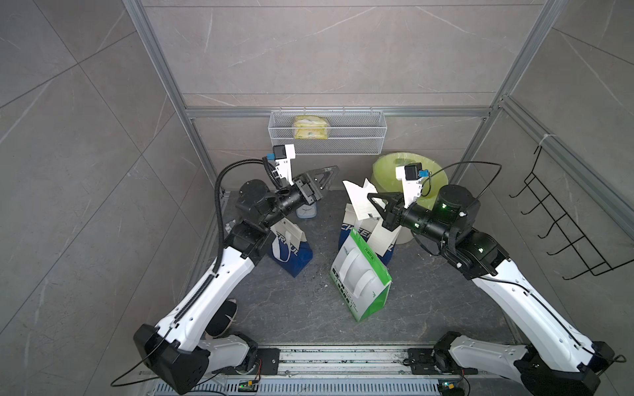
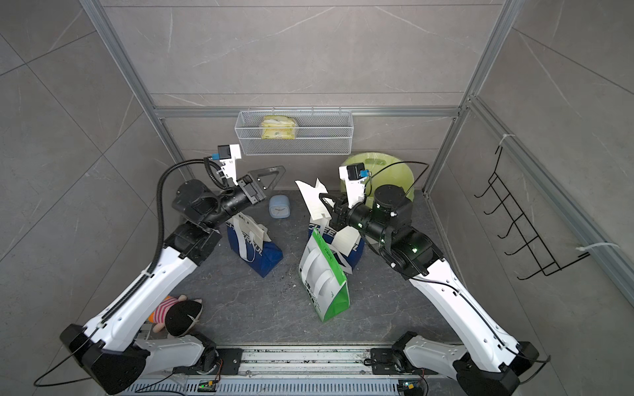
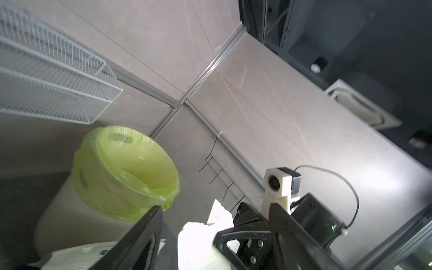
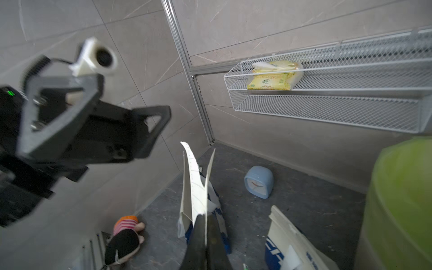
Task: Shred takeout receipts and throw away
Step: Shred the takeout receipt.
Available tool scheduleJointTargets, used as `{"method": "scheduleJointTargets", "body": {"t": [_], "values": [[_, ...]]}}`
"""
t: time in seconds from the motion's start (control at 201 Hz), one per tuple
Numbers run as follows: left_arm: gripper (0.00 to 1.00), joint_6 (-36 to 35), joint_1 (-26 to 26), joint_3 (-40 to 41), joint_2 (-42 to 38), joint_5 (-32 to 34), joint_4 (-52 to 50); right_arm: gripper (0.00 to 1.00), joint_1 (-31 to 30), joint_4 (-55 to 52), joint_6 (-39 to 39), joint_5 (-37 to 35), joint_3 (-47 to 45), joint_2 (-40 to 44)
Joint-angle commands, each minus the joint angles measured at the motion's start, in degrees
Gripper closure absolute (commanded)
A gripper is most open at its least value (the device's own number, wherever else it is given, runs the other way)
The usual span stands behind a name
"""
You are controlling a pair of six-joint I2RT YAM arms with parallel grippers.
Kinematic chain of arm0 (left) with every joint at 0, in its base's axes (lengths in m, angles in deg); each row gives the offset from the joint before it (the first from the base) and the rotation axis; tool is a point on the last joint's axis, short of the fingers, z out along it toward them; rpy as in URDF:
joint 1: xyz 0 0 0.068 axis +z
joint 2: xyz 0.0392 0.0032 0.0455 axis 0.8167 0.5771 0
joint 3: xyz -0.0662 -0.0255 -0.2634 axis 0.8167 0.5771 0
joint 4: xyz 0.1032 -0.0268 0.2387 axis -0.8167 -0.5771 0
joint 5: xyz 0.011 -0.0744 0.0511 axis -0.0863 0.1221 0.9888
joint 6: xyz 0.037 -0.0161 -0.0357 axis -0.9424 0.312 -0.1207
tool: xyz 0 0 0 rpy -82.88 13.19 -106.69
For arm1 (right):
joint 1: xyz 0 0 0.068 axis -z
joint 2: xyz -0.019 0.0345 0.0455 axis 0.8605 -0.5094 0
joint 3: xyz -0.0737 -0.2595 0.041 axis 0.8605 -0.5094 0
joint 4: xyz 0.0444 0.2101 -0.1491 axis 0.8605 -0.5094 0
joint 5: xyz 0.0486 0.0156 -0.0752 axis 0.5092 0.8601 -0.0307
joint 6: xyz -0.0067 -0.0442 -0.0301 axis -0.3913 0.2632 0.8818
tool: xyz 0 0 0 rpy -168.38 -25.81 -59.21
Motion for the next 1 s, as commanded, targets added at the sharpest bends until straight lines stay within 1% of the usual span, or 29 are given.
{"method": "scheduleJointTargets", "body": {"t": [0.0, 0.07, 0.159, 0.294, 0.368, 0.503, 0.612, 0.687, 0.747, 0.861, 0.996], "values": [[0.24, -36.38, -1.12, -5.53, -2.71, -7.43, -26.12, 1.0, 0.01, -7.01, 20.08, 2.33, 2.42, 1.44], [0.23, -42.73, -1.15, -7.06, -1.78, -10.72, -29.21, 1.0, 0.0, -10.05, 27.46, 5.98, 3.89, 1.23], [0.23, -50.68, -1.47, -9.42, -0.18, -15.21, -33.03, 1.0, 0.06, -12.7, 34.04, 9.45, 5.4, 1.0], [0.24, -61.66, -4.57, -11.55, 1.67, -14.89, -37.34, 1.0, 0.02, -13.31, 38.42, 11.83, 6.05, 1.27], [0.28, -66.53, -6.43, -12.46, 2.68, -13.96, -39.12, 1.0, 0.03, -13.95, 40.7, 13.03, 6.58, 1.24], [0.32, -67.95, -7.23, -15.39, 5.44, -14.03, -41.14, 1.0, -0.08, -15.32, 45.58, 15.84, 6.45, 2.07], [0.46, -68.93, -7.79, -19.5, 7.92, -15.26, -44.62, 1.0, -0.11, -15.89, 48.4, 16.27, 6.35, 2.67], [0.5, -69.05, -8.0, -20.45, 8.46, -16.11, -44.51, 1.0, -0.08, -17.15, 50.11, 16.58, 6.67, 2.71], [0.53, -68.85, -8.16, -20.49, 8.47, -16.25, -43.54, 1.0, -0.09, -17.4, 50.53, 16.62, 6.66, 2.76], [0.63, -67.21, -8.35, -20.4, 8.71, -17.53, -41.7, 1.0, -0.09, -17.15, 50.41, 17.51, 6.61, 2.93], [0.68, -65.62, -8.97, -20.31, 9.08, -18.88, -41.52, 1.0, -0.08, -15.07, 49.41, 18.09, 5.73, 3.45]]}}
